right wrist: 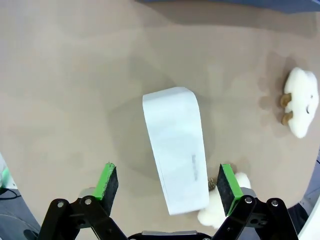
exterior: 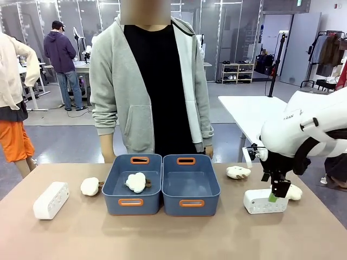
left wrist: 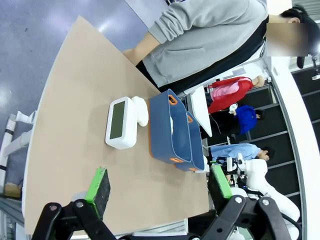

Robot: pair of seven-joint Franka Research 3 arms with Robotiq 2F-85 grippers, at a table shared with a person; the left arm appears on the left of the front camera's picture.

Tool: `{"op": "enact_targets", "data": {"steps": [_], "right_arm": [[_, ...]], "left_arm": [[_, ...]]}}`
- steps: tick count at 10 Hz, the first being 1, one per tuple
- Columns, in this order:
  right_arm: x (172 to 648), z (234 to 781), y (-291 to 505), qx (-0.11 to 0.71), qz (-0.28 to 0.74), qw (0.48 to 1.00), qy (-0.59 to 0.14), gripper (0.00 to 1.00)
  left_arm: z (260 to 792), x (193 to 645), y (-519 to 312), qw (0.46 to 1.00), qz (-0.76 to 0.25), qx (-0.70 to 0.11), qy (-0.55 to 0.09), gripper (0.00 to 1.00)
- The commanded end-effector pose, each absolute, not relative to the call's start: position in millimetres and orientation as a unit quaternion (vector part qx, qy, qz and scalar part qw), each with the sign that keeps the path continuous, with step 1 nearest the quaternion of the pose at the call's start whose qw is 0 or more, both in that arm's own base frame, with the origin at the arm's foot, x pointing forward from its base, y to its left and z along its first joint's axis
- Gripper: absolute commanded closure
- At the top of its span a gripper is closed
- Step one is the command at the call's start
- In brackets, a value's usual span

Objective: Sort the digital clocks into the basket.
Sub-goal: Pick up the Digital clock from the table and place it into the empty Plastic storage basket.

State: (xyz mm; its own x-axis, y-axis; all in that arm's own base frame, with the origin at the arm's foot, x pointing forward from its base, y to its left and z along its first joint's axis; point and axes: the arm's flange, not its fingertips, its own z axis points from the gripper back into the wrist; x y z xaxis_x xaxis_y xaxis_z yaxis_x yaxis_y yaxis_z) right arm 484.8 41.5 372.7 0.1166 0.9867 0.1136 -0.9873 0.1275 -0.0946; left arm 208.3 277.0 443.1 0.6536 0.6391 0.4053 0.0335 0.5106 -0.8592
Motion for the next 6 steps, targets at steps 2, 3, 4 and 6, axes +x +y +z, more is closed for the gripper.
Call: {"op": "enact_targets", "data": {"steps": [2, 3, 4, 6], "right_arm": [[503, 350, 48, 0.018, 0.657, 0.751, -0.063, 0.00], [505, 340, 50, 0.024, 0.652, 0.755, -0.060, 0.00], [508, 328, 52, 0.024, 0.648, 0.759, -0.057, 0.00], [511, 317, 52, 0.028, 0.646, 0.761, -0.049, 0.00]], "left_arm": [[445, 208, 278, 0.782, 0.183, -0.460, -0.379, 0.00], [445, 208, 278, 0.782, 0.183, -0.460, -0.379, 0.00], [445, 208, 278, 0.782, 0.183, -0.460, -0.379, 0.00], [445, 208, 278, 0.782, 0.183, -0.460, -0.379, 0.00]]}}
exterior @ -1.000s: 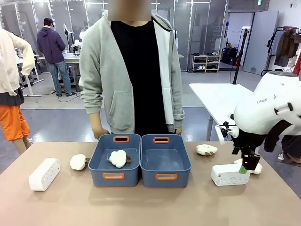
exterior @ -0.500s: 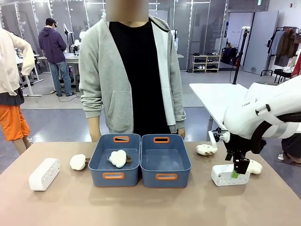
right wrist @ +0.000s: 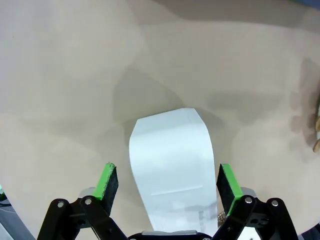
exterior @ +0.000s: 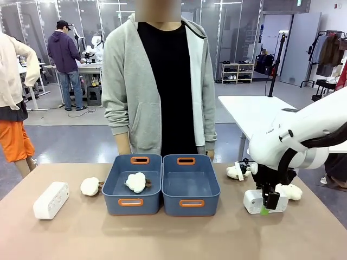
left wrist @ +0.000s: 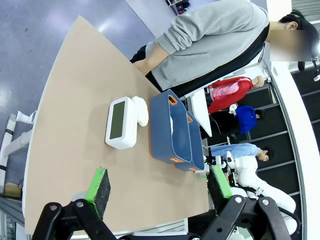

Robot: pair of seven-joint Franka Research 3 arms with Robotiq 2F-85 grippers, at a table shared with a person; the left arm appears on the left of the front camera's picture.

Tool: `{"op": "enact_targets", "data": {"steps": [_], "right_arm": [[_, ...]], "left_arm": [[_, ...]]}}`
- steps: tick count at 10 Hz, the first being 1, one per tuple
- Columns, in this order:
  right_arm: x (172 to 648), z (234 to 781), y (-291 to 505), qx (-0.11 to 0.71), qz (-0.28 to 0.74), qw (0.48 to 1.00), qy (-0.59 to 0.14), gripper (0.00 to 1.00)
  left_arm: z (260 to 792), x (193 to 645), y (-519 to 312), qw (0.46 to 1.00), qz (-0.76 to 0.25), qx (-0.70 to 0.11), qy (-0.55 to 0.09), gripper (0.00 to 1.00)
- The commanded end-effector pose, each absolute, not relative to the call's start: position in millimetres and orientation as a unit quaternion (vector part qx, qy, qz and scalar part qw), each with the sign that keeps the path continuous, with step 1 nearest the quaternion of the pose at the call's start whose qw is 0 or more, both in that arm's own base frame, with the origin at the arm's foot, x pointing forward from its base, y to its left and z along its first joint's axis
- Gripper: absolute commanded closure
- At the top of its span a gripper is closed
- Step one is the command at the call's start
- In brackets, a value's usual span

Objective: Sort the digital clocks into the basket.
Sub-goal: Pick up the Digital clock from the table and place it into the empty Plastic storage basket.

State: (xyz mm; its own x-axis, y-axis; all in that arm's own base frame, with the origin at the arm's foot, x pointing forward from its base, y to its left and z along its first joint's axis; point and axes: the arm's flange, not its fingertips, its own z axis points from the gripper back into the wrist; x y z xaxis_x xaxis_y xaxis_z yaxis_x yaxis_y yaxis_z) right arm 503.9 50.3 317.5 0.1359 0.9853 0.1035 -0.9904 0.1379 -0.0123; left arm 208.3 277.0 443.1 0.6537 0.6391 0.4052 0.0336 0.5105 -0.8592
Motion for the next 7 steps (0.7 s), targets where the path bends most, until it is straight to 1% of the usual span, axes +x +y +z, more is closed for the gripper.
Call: {"op": "enact_targets", "data": {"steps": [1, 2, 3, 4, 6, 7], "right_arm": [[511, 317, 51, 0.030, 0.647, 0.761, -0.048, 0.35], [510, 317, 50, 0.034, 0.644, 0.762, -0.048, 0.59], [510, 319, 49, 0.031, 0.643, 0.764, -0.049, 0.94], [510, 321, 48, 0.034, 0.640, 0.766, -0.052, 1.00], [511, 324, 46, 0.035, 0.635, 0.770, -0.051, 1.00], [509, 330, 46, 0.043, 0.633, 0.772, -0.049, 0.96]], "left_arm": [[445, 208, 278, 0.782, 0.183, -0.460, -0.379, 0.00], [445, 208, 278, 0.782, 0.183, -0.460, -0.379, 0.00], [445, 208, 278, 0.782, 0.183, -0.460, -0.379, 0.00], [445, 208, 278, 0.782, 0.183, -0.460, -0.379, 0.00], [445, 208, 278, 0.782, 0.183, -0.460, -0.379, 0.00], [445, 208, 278, 0.782, 0.183, -0.460, -0.379, 0.00]]}}
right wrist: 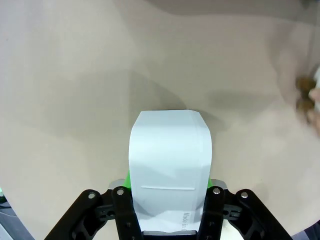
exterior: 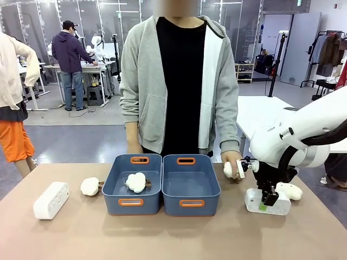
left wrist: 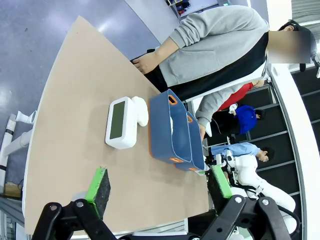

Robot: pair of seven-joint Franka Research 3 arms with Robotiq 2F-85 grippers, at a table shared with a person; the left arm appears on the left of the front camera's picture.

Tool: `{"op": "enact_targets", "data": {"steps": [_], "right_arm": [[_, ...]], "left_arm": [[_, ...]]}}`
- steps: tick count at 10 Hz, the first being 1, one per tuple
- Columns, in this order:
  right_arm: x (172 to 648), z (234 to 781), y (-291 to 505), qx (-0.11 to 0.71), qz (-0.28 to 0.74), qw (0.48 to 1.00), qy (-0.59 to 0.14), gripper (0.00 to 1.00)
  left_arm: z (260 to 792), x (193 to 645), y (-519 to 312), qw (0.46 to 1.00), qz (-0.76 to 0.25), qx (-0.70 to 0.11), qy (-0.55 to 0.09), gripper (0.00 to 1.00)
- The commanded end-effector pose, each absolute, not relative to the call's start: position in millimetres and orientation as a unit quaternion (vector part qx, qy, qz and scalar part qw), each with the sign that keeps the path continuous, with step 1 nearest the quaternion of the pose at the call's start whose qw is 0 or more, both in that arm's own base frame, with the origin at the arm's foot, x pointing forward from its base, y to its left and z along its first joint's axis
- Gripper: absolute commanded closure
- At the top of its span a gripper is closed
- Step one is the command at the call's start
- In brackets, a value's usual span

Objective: Sort the digital clocks into the basket.
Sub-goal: Pick up the Digital clock from the table and place it into the empty Plastic storage basket.

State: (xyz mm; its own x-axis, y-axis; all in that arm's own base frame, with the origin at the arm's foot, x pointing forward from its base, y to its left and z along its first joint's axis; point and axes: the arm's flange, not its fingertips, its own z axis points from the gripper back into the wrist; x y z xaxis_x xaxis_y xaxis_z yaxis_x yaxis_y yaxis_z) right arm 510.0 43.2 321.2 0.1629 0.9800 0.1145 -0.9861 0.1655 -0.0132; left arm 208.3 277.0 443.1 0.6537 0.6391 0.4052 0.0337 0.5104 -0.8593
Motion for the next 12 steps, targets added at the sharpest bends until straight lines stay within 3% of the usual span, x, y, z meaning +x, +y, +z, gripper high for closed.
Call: {"op": "enact_targets", "data": {"steps": [1, 3, 7, 12], "right_arm": [[501, 342, 46, 0.050, 0.635, 0.770, -0.043, 1.00], [460, 382, 36, 0.052, 0.651, 0.757, -0.023, 1.00], [400, 467, -52, 0.162, 0.613, 0.758, -0.157, 1.00], [378, 486, -105, 0.204, 0.574, 0.760, -0.227, 1.00]], "left_arm": [[445, 208, 278, 0.782, 0.183, -0.460, -0.379, 0.00], [445, 208, 278, 0.782, 0.183, -0.460, -0.379, 0.00], [445, 208, 278, 0.782, 0.183, -0.460, -0.379, 0.00], [445, 208, 278, 0.782, 0.183, -0.460, -0.379, 0.00]]}}
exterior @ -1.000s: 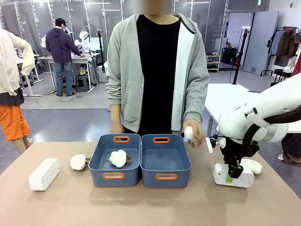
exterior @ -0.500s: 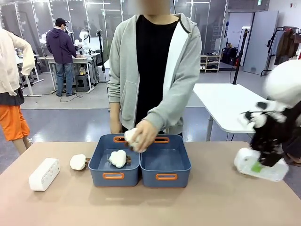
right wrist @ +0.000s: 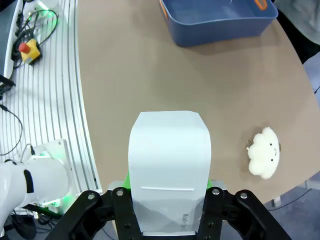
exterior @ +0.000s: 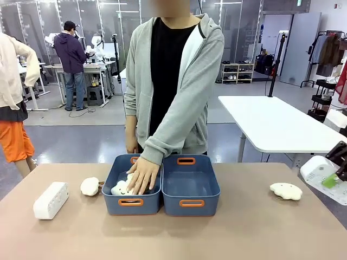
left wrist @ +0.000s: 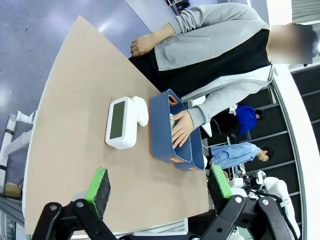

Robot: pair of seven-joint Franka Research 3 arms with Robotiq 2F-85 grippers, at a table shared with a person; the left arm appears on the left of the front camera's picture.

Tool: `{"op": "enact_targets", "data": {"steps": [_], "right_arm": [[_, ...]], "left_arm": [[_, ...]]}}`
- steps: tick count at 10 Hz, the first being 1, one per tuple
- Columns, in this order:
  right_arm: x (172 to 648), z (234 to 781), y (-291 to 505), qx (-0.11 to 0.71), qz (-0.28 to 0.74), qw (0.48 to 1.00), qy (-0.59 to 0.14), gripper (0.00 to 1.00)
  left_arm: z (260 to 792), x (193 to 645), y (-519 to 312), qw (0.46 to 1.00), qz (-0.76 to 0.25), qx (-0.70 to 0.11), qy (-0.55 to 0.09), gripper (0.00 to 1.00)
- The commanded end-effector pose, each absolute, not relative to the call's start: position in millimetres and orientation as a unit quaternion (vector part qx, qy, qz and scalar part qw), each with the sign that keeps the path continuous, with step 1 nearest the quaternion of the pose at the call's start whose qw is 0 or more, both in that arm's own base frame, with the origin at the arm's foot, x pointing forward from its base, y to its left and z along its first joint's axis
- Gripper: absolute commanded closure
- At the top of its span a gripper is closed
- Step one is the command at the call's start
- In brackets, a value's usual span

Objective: Sort the digital clocks into the basket.
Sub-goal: Pick up the Digital clock from the table and place it into the empty Plastic storage basket.

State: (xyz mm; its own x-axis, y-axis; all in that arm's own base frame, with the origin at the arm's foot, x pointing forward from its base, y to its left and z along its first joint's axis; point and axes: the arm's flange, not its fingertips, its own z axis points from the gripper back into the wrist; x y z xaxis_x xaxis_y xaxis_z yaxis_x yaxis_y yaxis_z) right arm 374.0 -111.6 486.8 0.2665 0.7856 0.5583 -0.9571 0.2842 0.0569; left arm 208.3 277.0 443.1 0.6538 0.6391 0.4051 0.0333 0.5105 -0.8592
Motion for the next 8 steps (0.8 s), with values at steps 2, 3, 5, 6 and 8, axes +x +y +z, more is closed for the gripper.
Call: {"op": "enact_targets", "data": {"steps": [2, 3, 5, 6, 8], "right_arm": [[376, 486, -105, 0.203, 0.571, 0.761, -0.232, 1.00], [374, 485, -102, 0.201, 0.572, 0.761, -0.231, 1.00], [373, 484, -96, 0.198, 0.575, 0.761, -0.228, 1.00], [373, 482, -94, 0.199, 0.574, 0.763, -0.223, 1.00], [376, 486, -101, 0.200, 0.570, 0.766, -0.217, 1.00]], "left_arm": [[445, 208, 278, 0.782, 0.183, -0.460, -0.379, 0.00], [445, 208, 278, 0.782, 0.183, -0.460, -0.379, 0.00], [445, 208, 278, 0.782, 0.183, -0.460, -0.379, 0.00], [445, 208, 278, 0.782, 0.183, -0.460, -0.379, 0.00], [445, 208, 278, 0.782, 0.183, -0.460, -0.379, 0.00]]}}
